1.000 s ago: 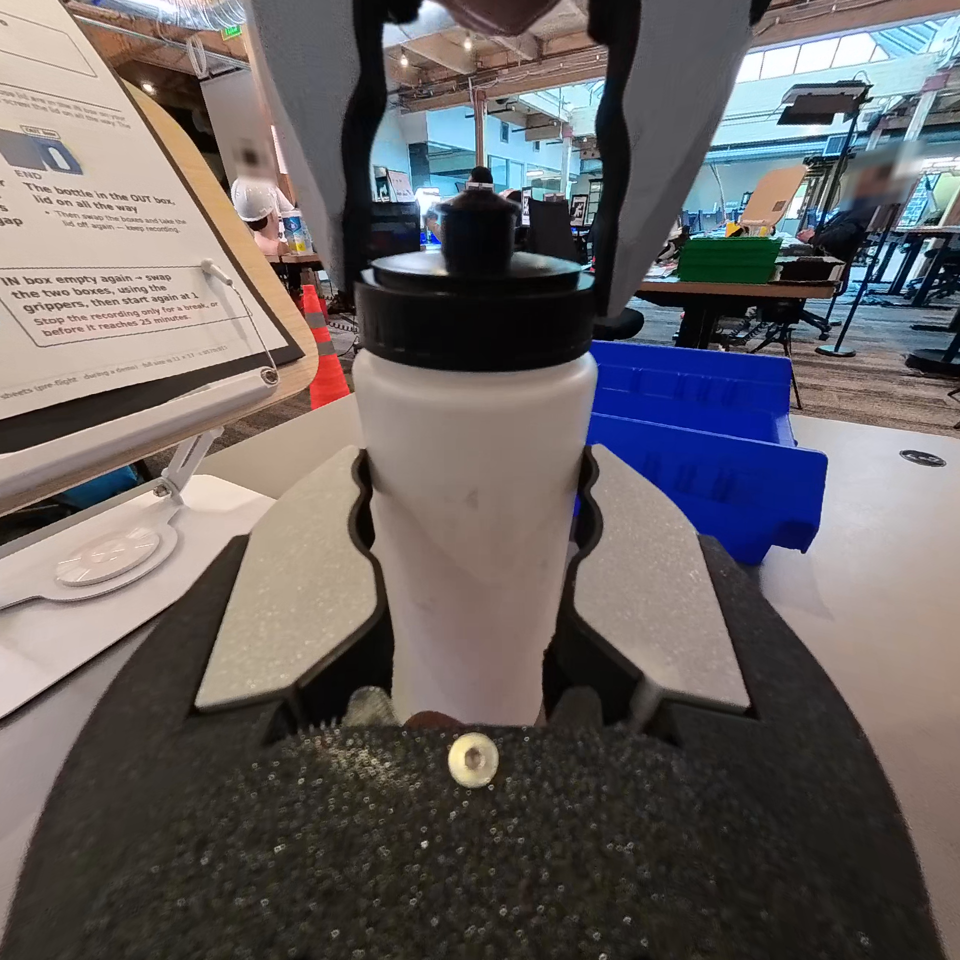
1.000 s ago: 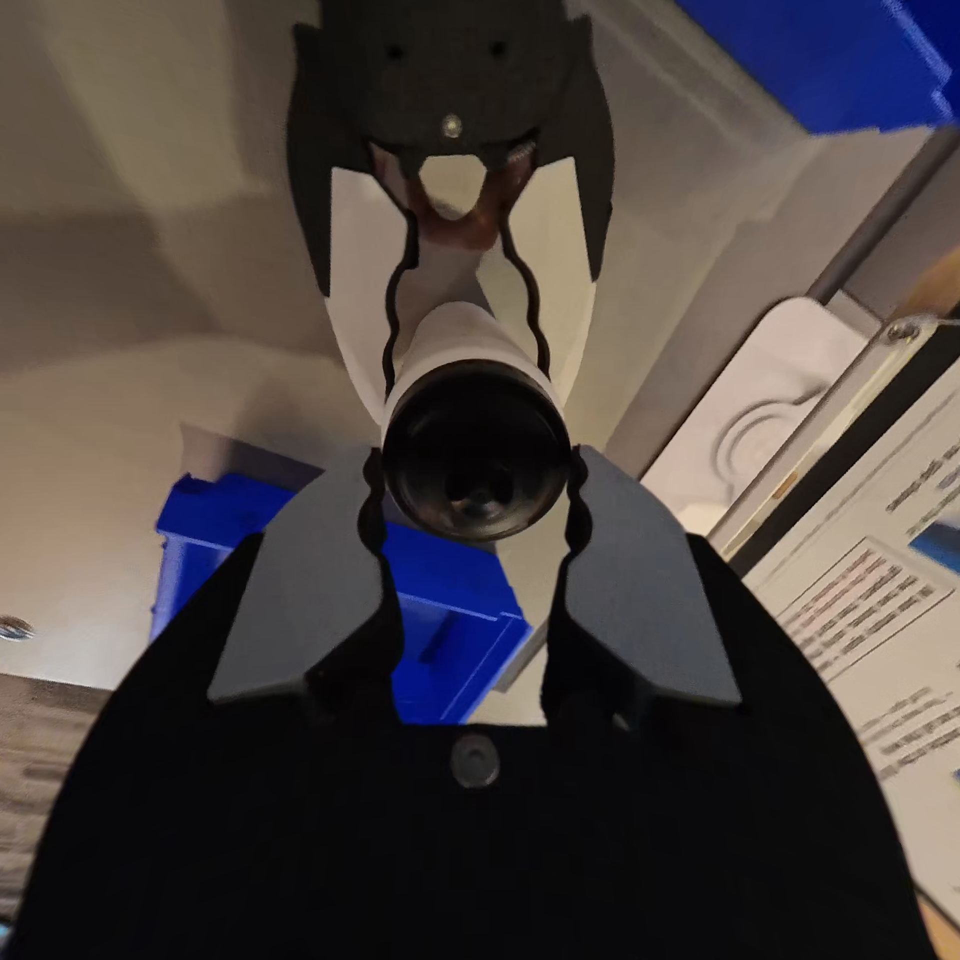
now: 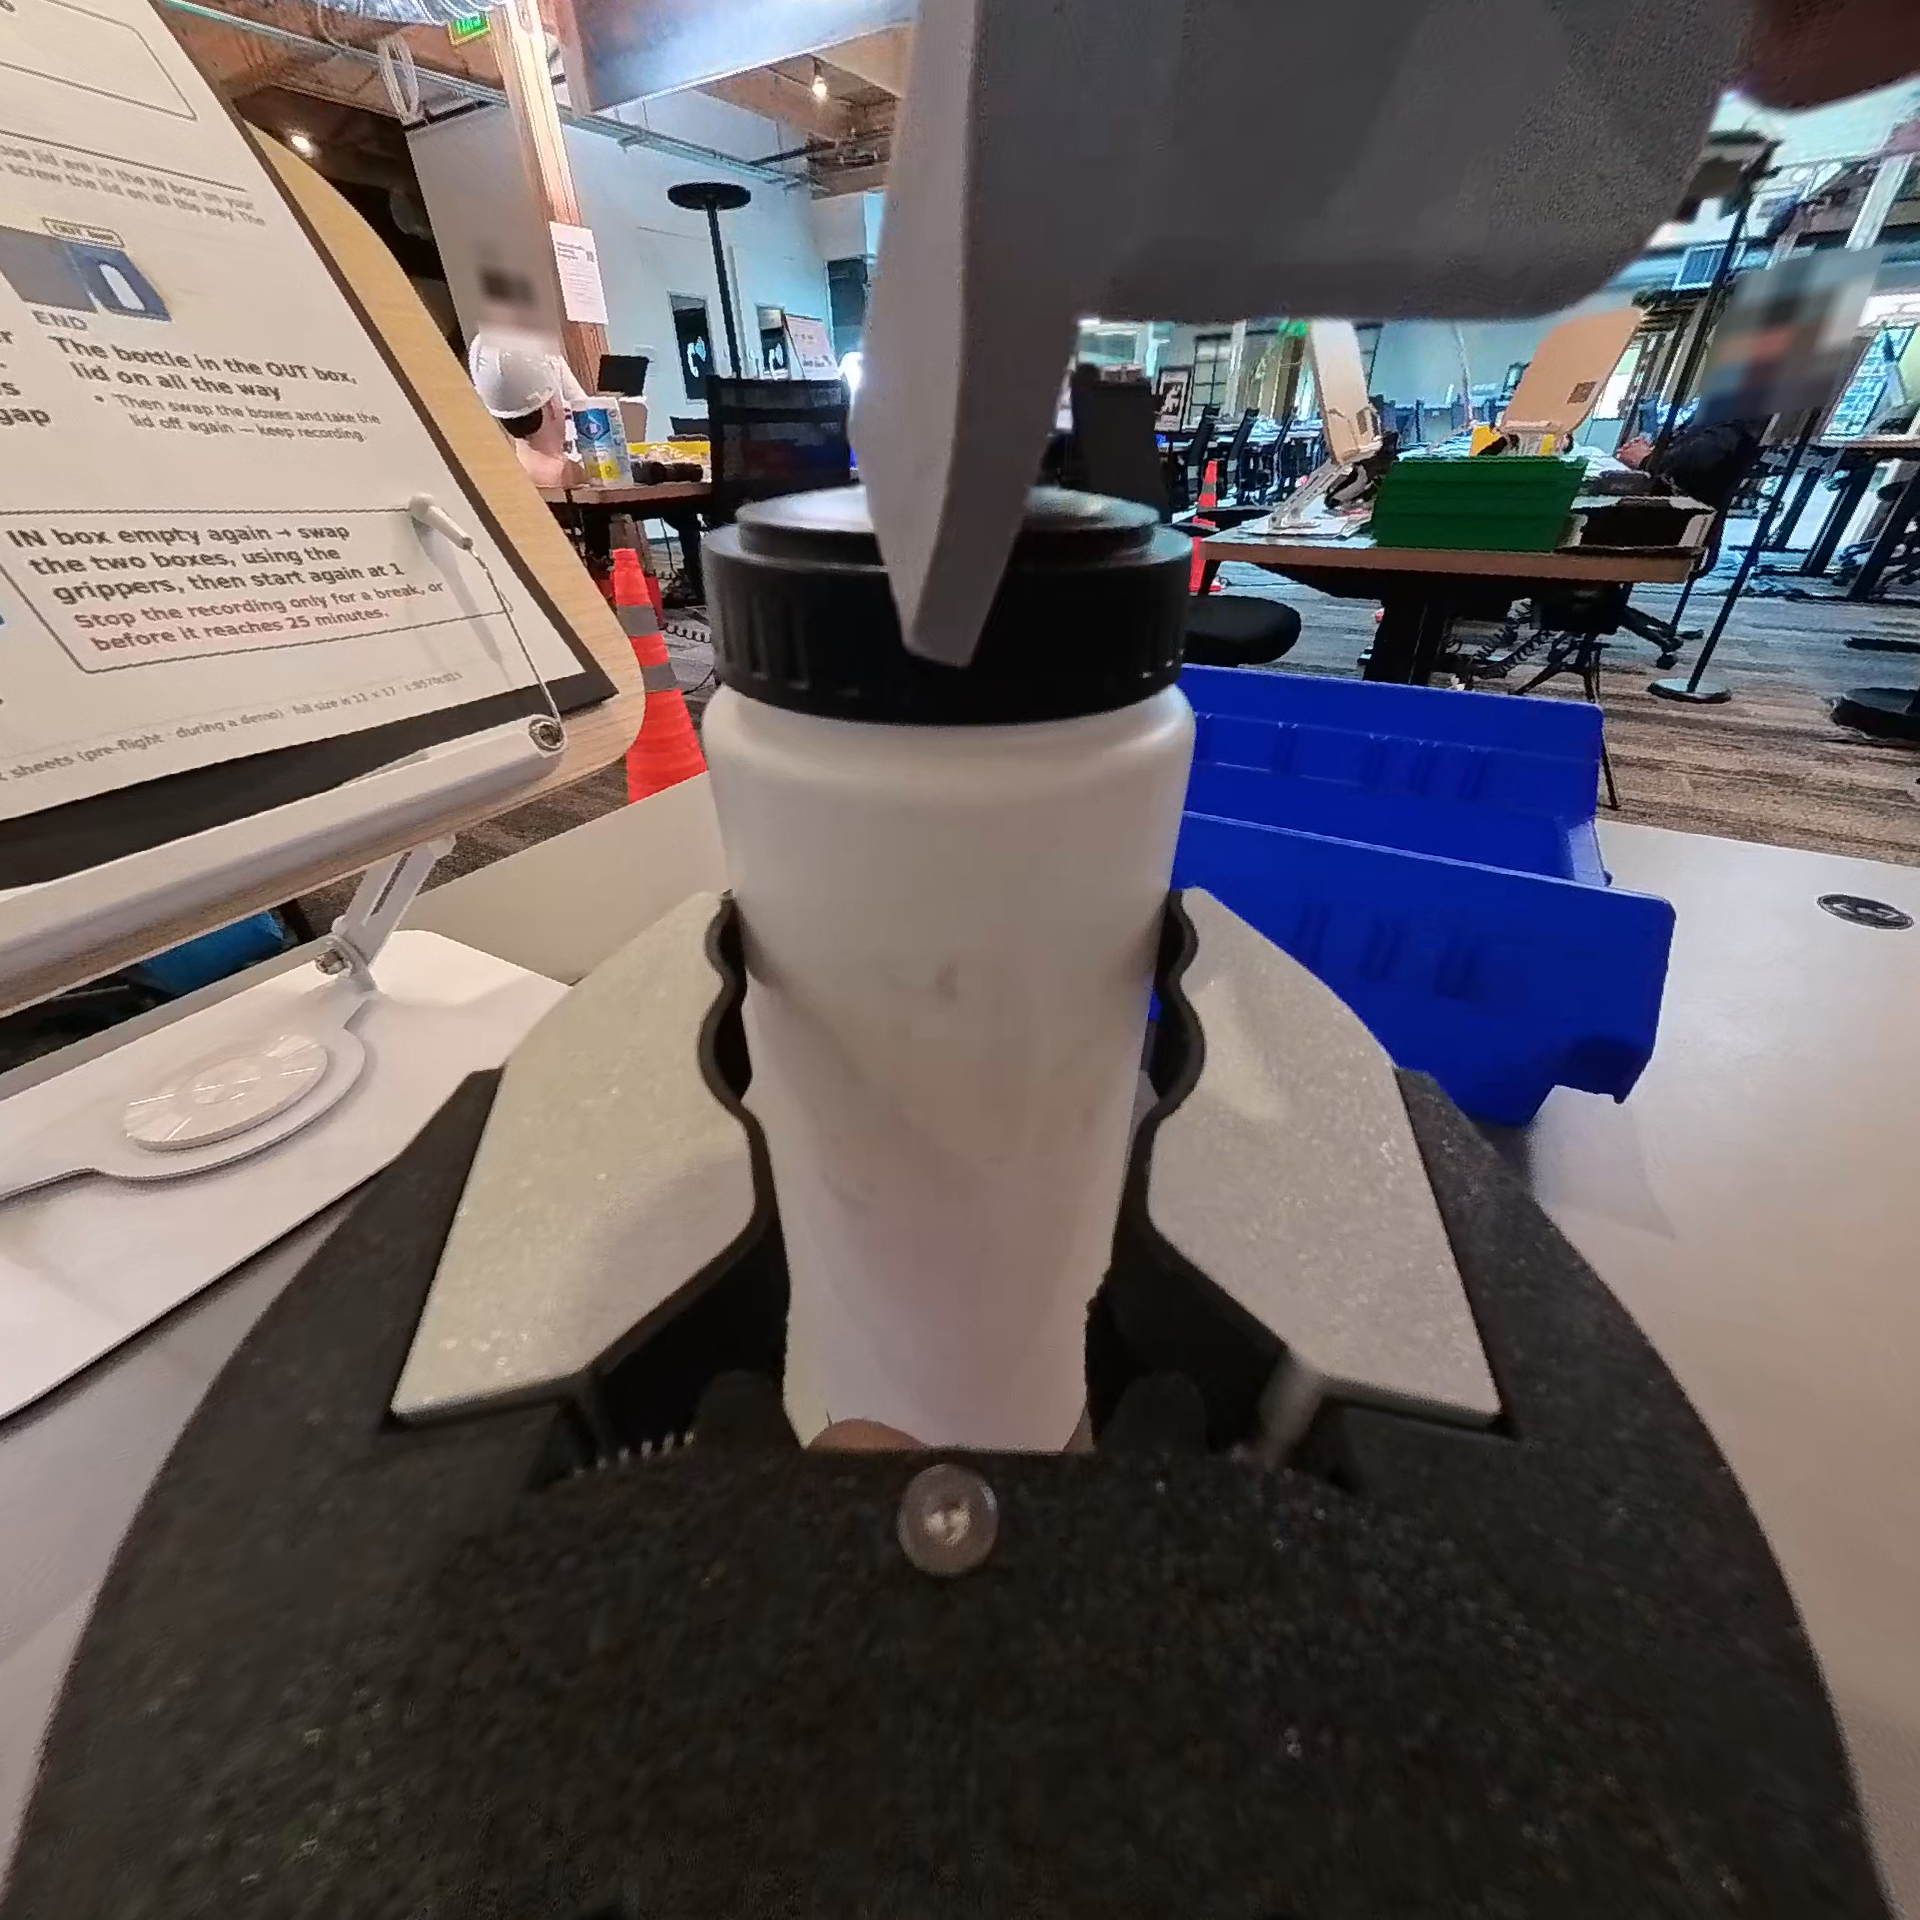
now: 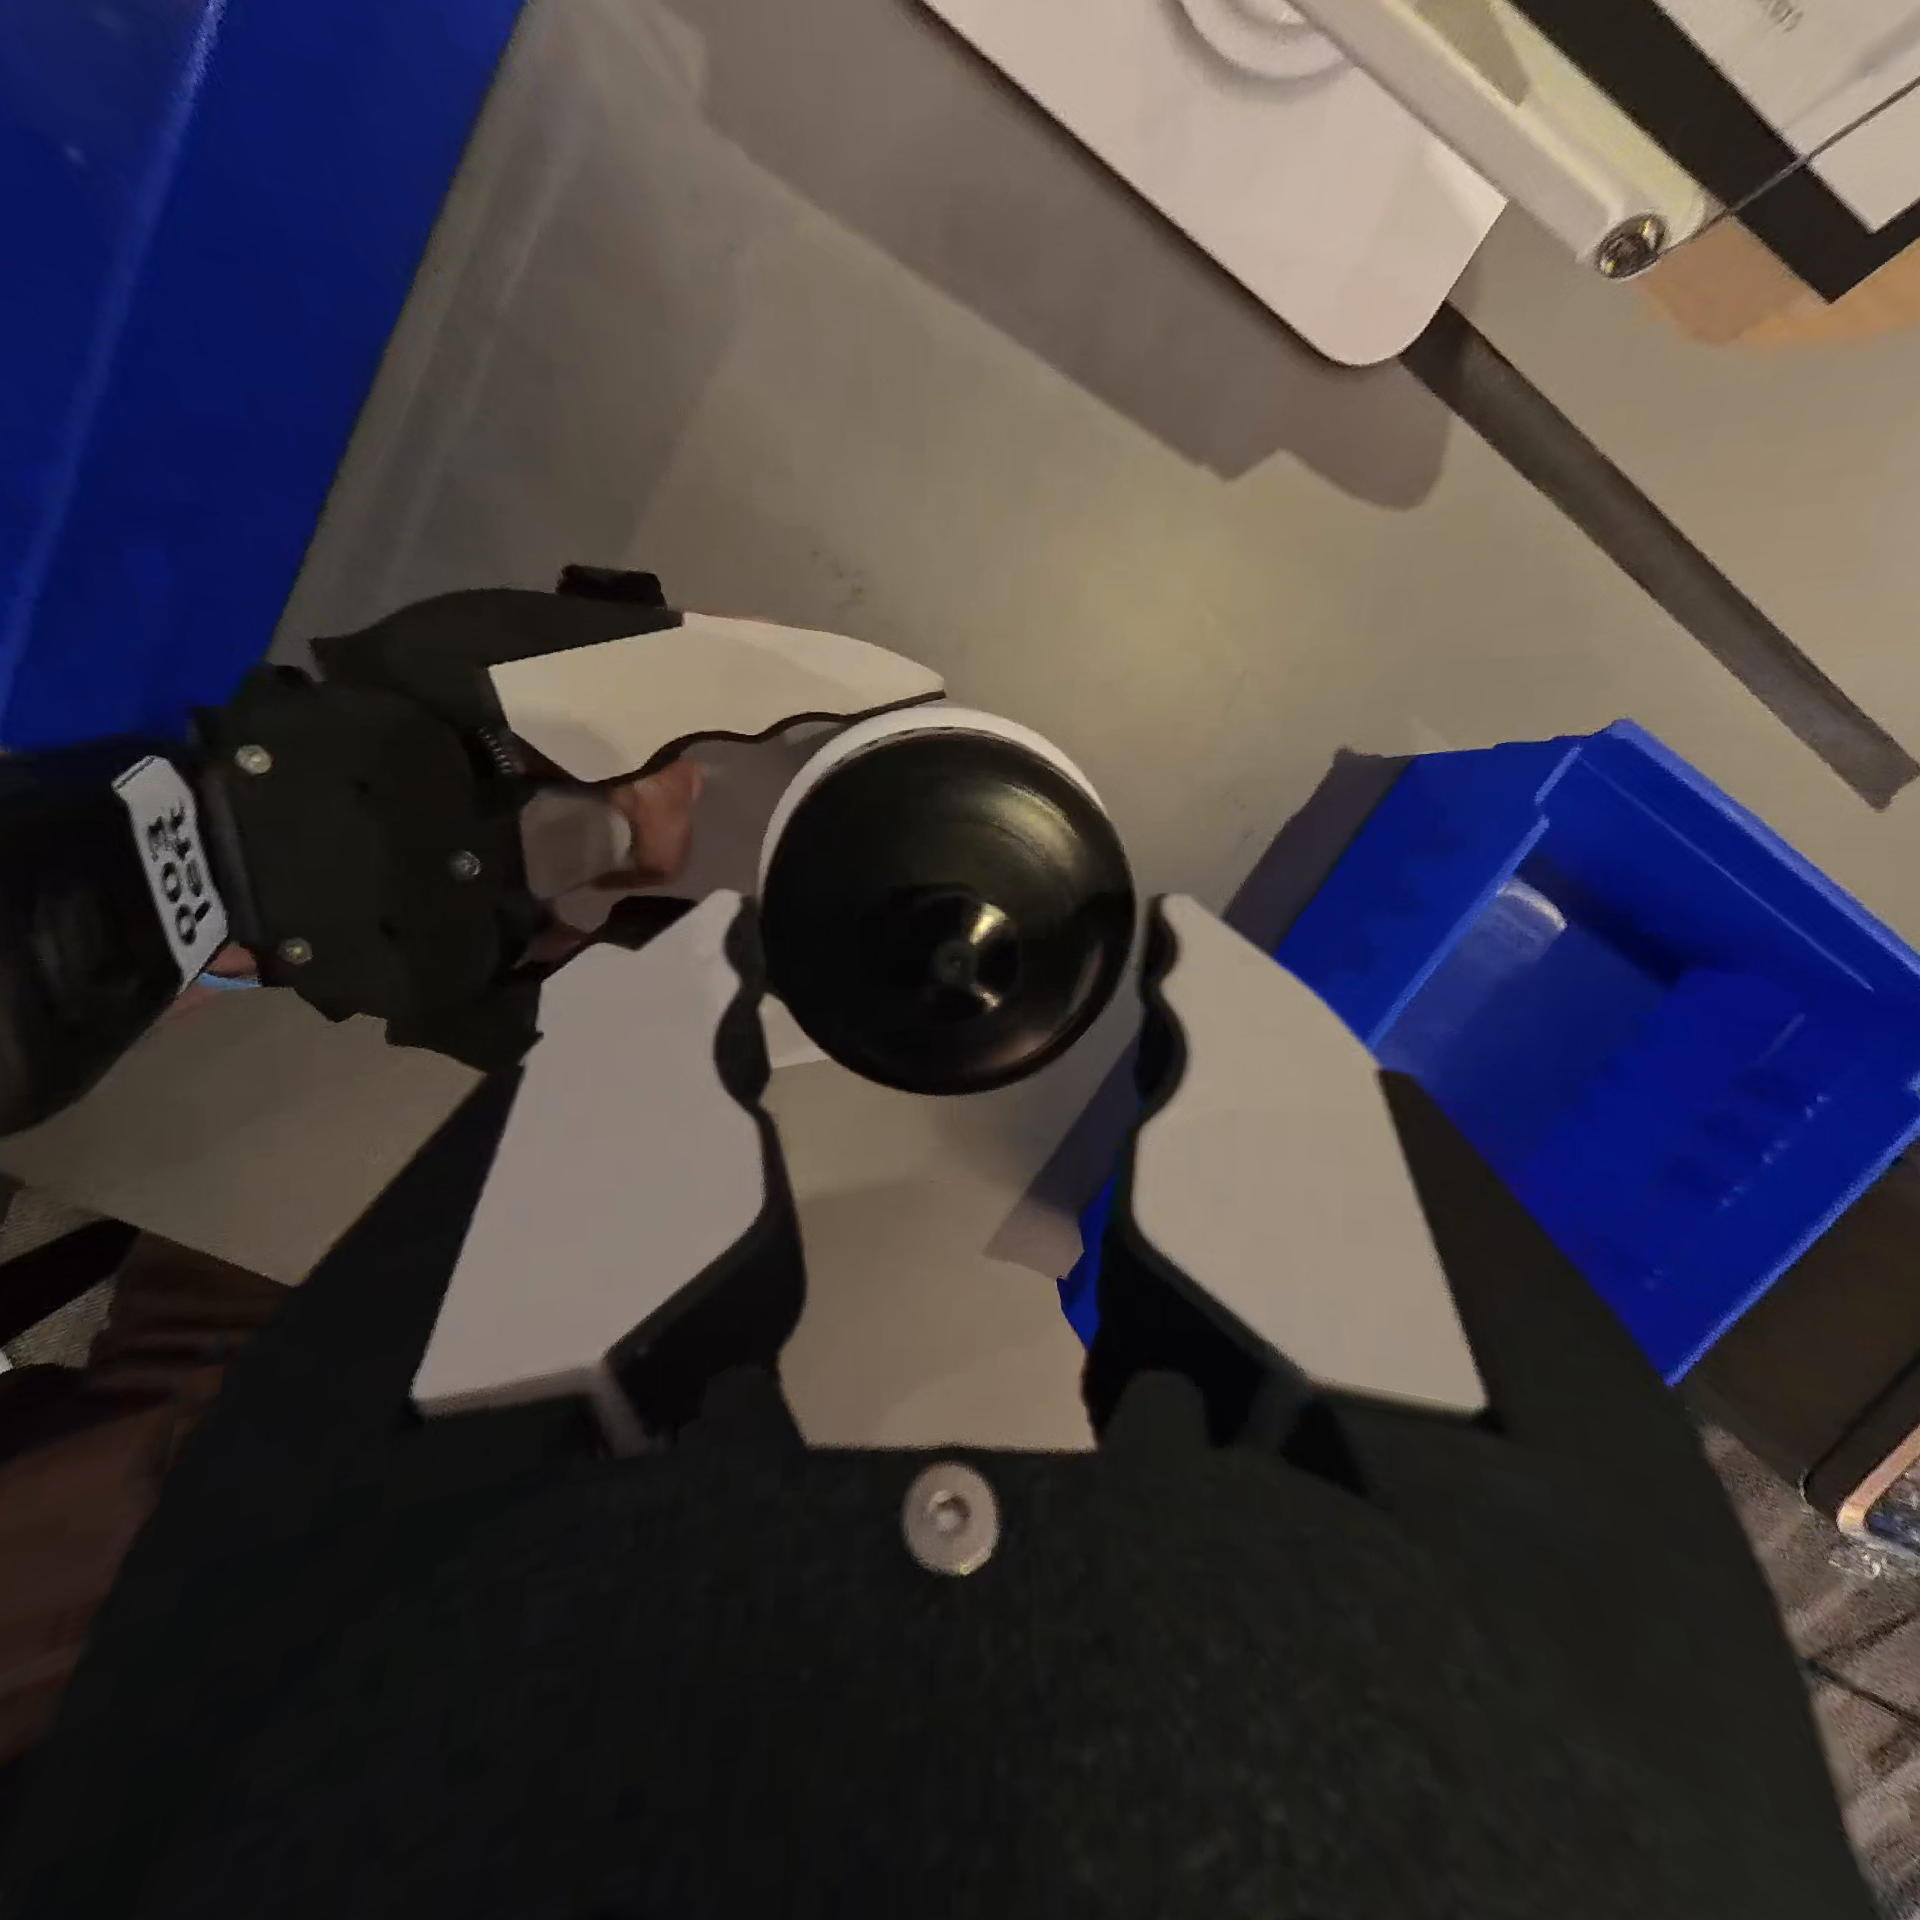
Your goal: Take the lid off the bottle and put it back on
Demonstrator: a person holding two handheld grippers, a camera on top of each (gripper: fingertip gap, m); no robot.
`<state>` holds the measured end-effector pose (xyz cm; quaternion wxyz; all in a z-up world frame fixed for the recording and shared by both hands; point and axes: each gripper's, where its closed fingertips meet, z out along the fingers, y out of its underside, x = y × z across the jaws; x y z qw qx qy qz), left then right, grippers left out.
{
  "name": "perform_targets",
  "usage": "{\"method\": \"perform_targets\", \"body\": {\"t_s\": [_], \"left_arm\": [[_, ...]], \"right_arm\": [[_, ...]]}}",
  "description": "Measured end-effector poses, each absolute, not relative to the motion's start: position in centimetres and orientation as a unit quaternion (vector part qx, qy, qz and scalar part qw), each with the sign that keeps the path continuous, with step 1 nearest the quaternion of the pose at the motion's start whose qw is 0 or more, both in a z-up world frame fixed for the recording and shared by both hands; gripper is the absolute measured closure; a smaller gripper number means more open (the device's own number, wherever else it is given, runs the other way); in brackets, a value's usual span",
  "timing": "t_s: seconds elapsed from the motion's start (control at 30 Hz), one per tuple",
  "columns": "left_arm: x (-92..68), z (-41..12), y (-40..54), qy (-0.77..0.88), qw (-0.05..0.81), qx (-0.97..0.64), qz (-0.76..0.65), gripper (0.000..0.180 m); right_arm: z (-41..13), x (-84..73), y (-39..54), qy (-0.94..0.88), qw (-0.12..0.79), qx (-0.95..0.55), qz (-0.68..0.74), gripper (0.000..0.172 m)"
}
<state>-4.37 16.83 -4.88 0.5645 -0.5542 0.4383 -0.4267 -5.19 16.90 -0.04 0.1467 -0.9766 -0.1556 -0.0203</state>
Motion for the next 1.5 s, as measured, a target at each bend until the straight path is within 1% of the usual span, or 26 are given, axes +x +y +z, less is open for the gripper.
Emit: {"method": "perform_targets", "body": {"t_s": [0.2,0.43,0.73,0.87,0.97,1.07,1.17,1.2,1.3,1.33,1.43,1.5], "left_arm": [[-4.4,-4.9,16.8,0.44,0.564,-0.555,-0.425,0.105],[-4.4,-4.9,16.9,0.44,0.563,-0.555,-0.426,0.105],[-4.4,-5.0,16.8,0.446,0.559,-0.552,-0.428,0.105],[-4.4,-5.0,16.7,0.448,0.557,-0.551,-0.431,0.105],[-4.4,-5.0,16.6,0.448,0.556,-0.551,-0.431,0.105],[-4.4,-5.0,16.6,0.449,0.554,-0.552,-0.432,0.105],[-4.4,-5.0,16.7,0.446,0.553,-0.554,-0.434,0.105],[-4.4,-5.1,16.7,0.446,0.552,-0.555,-0.434,0.105],[-4.4,-5.1,16.7,0.445,0.552,-0.556,-0.434,0.106],[-4.4,-5.1,16.7,0.445,0.552,-0.556,-0.434,0.106],[-4.4,-5.1,16.8,0.445,0.55,-0.557,-0.435,0.106],[-4.4,-5.2,16.8,0.444,0.55,-0.558,-0.435,0.106]], "right_arm": [[-0.2,-5.3,16.7,-0.168,0.12,-0.978,-0.031,0.104],[-0.2,-5.2,16.8,-0.33,0.083,-0.94,-0.032,0.104],[-0.2,-5.2,16.8,-0.624,0.057,-0.778,-0.045,0.104],[-0.2,-5.2,16.7,-0.717,0.05,-0.693,-0.044,0.104],[-0.1,-5.2,16.7,-0.747,0.041,-0.663,-0.039,0.104],[-0.1,-5.2,16.7,-0.746,0.041,-0.662,-0.051,0.104],[0.8,-5.1,16.3,-0.722,0.053,-0.687,-0.057,0.111],[1.4,-5.4,16.1,-0.713,0.07,-0.696,-0.053,0.108],[3.5,-6.5,16.0,-0.653,0.132,-0.744,-0.039,0.078],[4.1,-6.8,16.1,-0.626,0.152,-0.764,-0.038,0.078],[4.8,-7.1,16.7,-0.516,0.202,-0.832,-0.033,0.066],[4.7,-7.5,17.0,-0.421,0.223,-0.879,-0.004,0.06]]}}
